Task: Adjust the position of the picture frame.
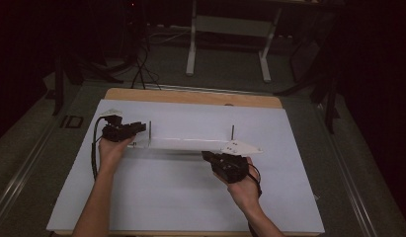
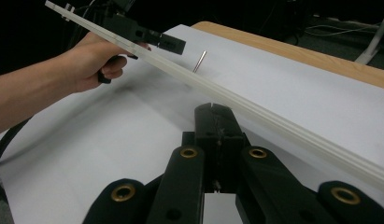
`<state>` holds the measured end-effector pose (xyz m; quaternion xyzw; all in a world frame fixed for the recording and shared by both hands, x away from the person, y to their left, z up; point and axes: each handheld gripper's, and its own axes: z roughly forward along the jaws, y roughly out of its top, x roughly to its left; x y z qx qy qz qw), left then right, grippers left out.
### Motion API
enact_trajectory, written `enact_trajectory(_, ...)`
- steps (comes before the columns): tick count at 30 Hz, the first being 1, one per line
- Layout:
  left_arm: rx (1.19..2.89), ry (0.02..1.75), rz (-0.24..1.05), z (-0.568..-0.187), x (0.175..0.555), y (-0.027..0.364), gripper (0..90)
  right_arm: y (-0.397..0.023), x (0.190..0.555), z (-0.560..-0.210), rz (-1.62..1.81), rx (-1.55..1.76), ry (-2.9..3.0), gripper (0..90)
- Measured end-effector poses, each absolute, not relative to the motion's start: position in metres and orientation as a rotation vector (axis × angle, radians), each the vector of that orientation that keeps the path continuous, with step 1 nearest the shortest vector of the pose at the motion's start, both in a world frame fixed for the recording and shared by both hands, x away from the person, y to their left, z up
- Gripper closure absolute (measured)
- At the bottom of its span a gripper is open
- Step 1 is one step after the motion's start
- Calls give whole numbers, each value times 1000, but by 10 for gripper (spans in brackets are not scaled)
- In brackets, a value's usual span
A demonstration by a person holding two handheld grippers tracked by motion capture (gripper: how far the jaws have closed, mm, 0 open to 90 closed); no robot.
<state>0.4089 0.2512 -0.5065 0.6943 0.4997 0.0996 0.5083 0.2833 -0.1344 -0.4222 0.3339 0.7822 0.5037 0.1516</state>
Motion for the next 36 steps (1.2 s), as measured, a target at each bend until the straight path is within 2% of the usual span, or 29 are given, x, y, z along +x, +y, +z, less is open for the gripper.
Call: enact_trajectory(36, 1695, 1125, 296, -489, 380, 255, 641, -132, 299, -411, 1441, 964, 2260, 900)
